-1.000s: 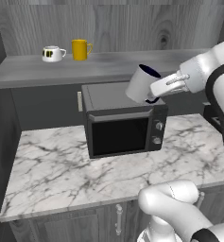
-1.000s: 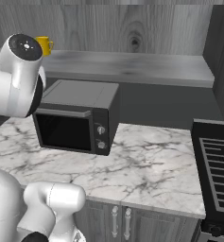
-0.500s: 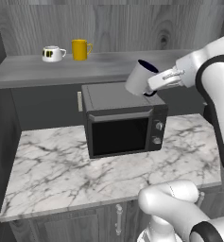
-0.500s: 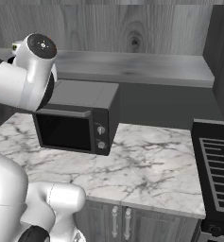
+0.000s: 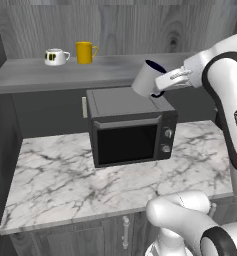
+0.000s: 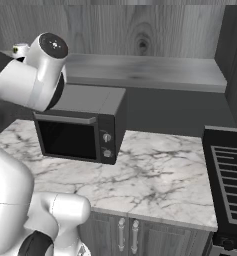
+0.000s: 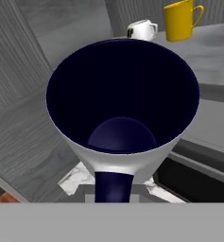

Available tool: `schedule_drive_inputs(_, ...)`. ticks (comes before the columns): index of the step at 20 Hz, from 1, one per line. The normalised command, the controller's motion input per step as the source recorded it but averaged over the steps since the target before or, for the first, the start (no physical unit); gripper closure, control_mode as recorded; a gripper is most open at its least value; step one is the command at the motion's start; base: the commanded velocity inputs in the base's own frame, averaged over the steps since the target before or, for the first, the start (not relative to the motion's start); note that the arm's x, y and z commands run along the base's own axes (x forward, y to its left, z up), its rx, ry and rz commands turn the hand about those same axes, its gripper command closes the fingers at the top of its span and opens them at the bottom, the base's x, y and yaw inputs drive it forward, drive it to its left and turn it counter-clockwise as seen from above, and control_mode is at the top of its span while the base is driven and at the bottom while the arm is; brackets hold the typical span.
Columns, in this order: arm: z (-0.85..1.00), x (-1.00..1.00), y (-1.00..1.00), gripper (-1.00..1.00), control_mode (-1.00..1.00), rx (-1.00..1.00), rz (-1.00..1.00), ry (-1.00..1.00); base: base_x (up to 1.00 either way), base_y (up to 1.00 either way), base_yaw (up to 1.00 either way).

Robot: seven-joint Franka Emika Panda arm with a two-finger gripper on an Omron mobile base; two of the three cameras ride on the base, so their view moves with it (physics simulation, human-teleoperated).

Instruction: Pick the mug on the counter and place it in the cabinet with the handle facing the right, like the mugs already inside.

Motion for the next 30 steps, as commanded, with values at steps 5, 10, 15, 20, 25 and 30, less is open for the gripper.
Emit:
schedule_drive_inputs(5, 0.05, 0.28, -0.13, 1.0, -1.0, 0.0, 0.0, -0.01, 0.0, 0.0, 0.0)
schedule_drive_inputs(10, 0.02, 0.29, -0.14, 1.0, -1.0, 0.0, 0.0, -0.01, 0.0, 0.0, 0.0)
schedule_drive_inputs(15, 0.0, 0.37, -0.13, 1.0, -1.0, 0.0, 0.0, 0.0, 0.0, 0.0, 0.0)
schedule_drive_inputs(20, 0.0, 0.4, -0.12, 1.0, -1.0, 0.0, 0.0, 0.0, 0.0, 0.0, 0.0)
schedule_drive_inputs(25, 0.0, 0.36, -0.07, 1.0, -1.0, 0.0, 0.0, 0.0, 0.0, 0.0, 0.0)
schedule_drive_inputs(30, 0.0, 0.36, -0.01, 1.0, -1.0, 0.0, 0.0, 0.0, 0.0, 0.0, 0.0)
